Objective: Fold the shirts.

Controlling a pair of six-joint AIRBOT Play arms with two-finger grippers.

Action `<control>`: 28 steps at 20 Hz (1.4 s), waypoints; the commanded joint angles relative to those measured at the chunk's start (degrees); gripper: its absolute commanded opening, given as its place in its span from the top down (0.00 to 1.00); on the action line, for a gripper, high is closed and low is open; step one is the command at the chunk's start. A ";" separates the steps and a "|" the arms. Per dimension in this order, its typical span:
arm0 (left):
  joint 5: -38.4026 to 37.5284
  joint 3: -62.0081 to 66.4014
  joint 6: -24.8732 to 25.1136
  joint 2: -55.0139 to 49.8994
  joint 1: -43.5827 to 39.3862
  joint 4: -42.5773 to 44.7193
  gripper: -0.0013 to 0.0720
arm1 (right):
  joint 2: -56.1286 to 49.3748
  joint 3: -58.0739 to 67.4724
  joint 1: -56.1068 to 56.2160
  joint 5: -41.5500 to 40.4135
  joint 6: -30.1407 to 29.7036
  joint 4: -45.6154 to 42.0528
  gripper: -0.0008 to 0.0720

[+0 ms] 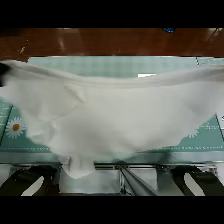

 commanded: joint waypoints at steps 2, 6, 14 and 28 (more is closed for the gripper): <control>16.31 -10.19 -5.20 -14.86 -0.33 -1.11 0.96 | -16.11 -7.56 -0.02 -9.86 -1.68 3.02 0.96; 34.14 -6.54 -6.40 -28.55 0.44 -1.77 0.96 | -31.45 -7.54 -0.02 -25.73 -1.73 9.29 0.96; 37.77 7.21 -9.44 -41.64 4.44 -10.91 0.31 | -44.41 -5.16 -1.68 -38.82 -1.68 24.24 0.42; -2.47 -29.53 15.34 -22.53 38.32 -33.90 0.30 | -10.64 -44.87 -23.93 -24.85 -12.04 22.18 0.43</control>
